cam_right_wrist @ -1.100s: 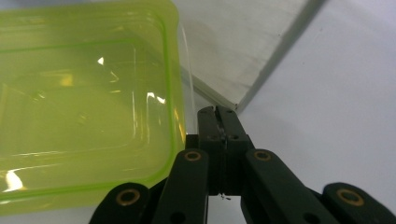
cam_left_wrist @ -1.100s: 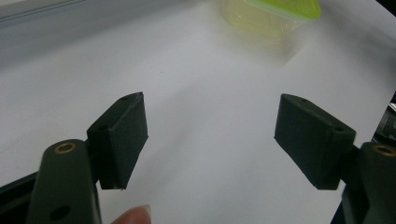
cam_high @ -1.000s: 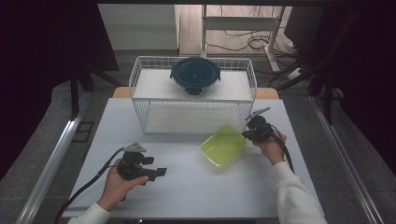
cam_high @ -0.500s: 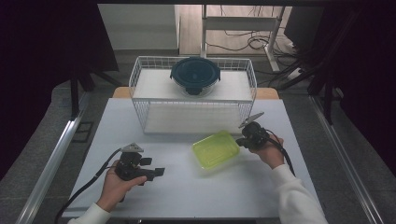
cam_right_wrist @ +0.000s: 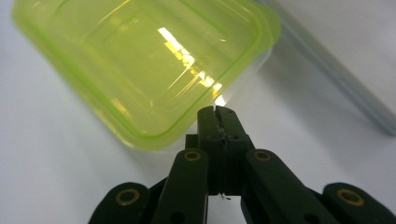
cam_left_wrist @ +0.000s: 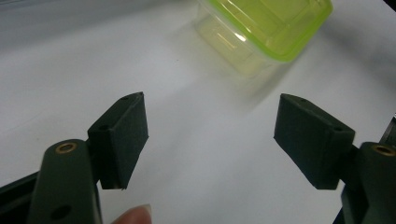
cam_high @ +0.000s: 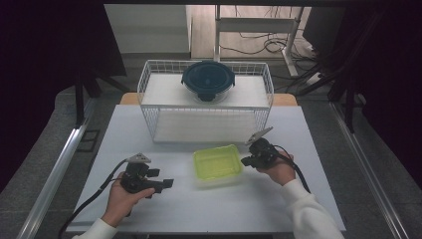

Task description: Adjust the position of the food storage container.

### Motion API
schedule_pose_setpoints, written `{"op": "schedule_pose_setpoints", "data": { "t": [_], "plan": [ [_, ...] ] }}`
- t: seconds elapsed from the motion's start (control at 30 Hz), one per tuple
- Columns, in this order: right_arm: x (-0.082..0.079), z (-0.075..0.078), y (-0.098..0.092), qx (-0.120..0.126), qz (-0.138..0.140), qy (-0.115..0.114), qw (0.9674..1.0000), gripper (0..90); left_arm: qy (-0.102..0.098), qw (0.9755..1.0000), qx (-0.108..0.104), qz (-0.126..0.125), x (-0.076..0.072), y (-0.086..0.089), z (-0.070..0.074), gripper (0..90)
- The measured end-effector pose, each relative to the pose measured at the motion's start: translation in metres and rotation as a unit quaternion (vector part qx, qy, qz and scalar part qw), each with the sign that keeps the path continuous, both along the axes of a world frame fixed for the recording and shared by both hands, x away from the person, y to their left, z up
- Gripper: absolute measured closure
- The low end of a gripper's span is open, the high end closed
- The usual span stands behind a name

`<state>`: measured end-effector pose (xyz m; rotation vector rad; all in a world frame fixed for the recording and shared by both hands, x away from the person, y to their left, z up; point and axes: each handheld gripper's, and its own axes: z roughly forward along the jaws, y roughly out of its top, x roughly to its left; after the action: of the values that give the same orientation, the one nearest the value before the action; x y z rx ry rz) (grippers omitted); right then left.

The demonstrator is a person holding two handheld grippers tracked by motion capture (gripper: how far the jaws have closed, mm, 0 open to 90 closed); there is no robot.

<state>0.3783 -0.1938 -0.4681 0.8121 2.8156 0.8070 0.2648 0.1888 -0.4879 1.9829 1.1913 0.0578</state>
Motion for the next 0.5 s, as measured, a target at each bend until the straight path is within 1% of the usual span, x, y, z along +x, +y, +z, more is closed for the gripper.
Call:
{"op": "schedule_pose_setpoints", "data": {
  "t": [0.07, 0.17, 0.33, 0.5],
  "plan": [
    [-0.006, -0.001, 0.006, 0.006, 0.007, 0.005, 0.9999, 88.5, 0.000, 1.0000, 0.000, 0.001, 0.000, 0.001, 0.000, 25.6],
    [-0.011, -0.001, 0.013, 0.006, 0.017, 0.006, 0.9998, 88.5, 0.000, 1.0000, -0.001, 0.003, 0.001, 0.002, 0.000, 25.7],
    [-0.014, -0.002, 0.019, 0.011, 0.023, 0.007, 0.9997, 88.5, 0.003, 1.0000, -0.003, 0.004, 0.002, 0.002, -0.001, 25.7],
    [-0.014, -0.003, 0.021, 0.019, 0.021, 0.013, 0.9995, 88.5, 0.004, 1.0000, -0.002, 0.004, 0.003, 0.003, -0.001, 25.7]
  ]
}}
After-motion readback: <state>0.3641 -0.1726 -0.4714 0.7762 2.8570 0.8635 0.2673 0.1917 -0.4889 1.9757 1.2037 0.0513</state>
